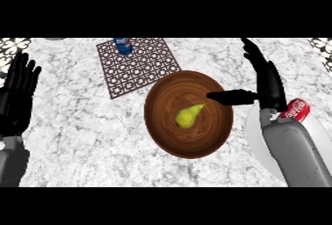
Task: Pick the pear from the plate and place it in the bowl
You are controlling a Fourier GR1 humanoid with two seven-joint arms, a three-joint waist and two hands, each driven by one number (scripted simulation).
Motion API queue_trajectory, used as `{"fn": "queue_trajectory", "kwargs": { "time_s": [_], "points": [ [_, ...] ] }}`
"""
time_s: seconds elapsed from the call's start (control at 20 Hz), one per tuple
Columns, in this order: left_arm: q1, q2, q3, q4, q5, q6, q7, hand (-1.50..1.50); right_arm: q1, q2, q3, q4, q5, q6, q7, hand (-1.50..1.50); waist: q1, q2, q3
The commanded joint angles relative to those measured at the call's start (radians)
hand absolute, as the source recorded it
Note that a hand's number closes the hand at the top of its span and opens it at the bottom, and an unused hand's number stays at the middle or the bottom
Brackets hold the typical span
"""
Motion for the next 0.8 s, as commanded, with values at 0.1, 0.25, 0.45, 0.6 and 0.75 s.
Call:
{"fn": "queue_trajectory", "kwargs": {
  "time_s": [0.1,0.25,0.45,0.6,0.75],
  "points": [
    [0.014,0.026,0.032,-0.036,0.022,-0.026,0.024,0.00,0.105,-0.118,-0.240,-0.004,-0.180,0.056,-0.136,-1.50,0.001,-0.001,0.001],
    [-0.008,-0.016,0.007,0.021,-0.026,0.002,-0.019,0.00,0.155,-0.167,-0.317,-0.029,-0.266,0.144,-0.164,-1.50,-0.005,0.000,0.000],
    [-0.029,-0.030,0.016,0.034,-0.013,0.002,-0.005,0.00,0.211,-0.236,-0.459,0.064,-0.401,0.268,-0.327,-1.50,-0.007,0.001,0.000],
    [-0.017,0.007,0.035,0.005,-0.007,-0.023,0.025,0.00,0.193,-0.322,-0.540,0.211,-0.473,0.405,-0.406,-1.50,0.002,0.002,0.001],
    [-0.030,-0.014,0.016,0.004,-0.012,-0.031,0.028,0.00,0.174,-0.374,-0.591,0.357,-0.497,0.490,-0.496,-1.50,0.008,0.003,0.001]
  ]
}}
